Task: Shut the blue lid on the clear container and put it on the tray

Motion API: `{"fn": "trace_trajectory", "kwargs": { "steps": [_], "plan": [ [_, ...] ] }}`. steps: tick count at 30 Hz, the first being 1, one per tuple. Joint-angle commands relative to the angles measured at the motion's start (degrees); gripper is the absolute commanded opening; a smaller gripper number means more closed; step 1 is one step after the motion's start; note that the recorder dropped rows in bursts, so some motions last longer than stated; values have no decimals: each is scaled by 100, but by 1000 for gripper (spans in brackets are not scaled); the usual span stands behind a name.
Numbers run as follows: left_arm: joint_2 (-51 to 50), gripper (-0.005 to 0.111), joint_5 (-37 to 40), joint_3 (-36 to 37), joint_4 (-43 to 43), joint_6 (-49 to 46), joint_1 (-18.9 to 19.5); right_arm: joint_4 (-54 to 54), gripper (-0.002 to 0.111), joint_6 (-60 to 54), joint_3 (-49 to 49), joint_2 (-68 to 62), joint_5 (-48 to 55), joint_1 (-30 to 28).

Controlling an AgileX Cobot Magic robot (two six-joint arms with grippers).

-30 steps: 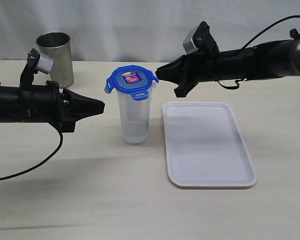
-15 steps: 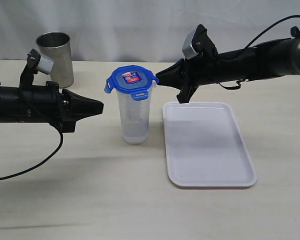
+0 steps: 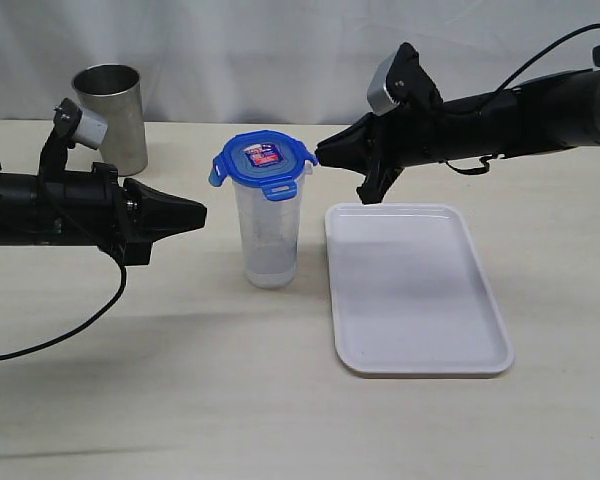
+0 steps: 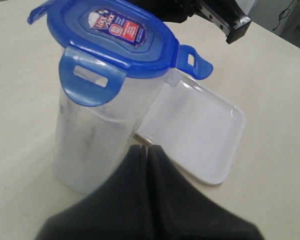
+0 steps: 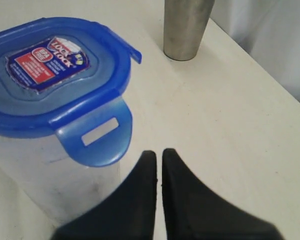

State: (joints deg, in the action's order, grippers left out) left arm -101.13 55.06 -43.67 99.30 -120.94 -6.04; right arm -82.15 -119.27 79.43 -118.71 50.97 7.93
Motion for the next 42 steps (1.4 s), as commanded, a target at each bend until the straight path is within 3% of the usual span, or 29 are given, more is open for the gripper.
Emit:
{"fn": "trace_trajectory", "kwargs": {
  "steps": [1,15,42],
  "plan": [
    [-15,0,59,-49,65,-185,2,55,5,-200,-31,91,48,-3],
    [-15,0,88,-49,65,-185,2,-229,5,-150,-31,169,8,32],
    [-15,0,88,-49,65,-185,2,213,5,161,-31,147,85,157]
  ]
}}
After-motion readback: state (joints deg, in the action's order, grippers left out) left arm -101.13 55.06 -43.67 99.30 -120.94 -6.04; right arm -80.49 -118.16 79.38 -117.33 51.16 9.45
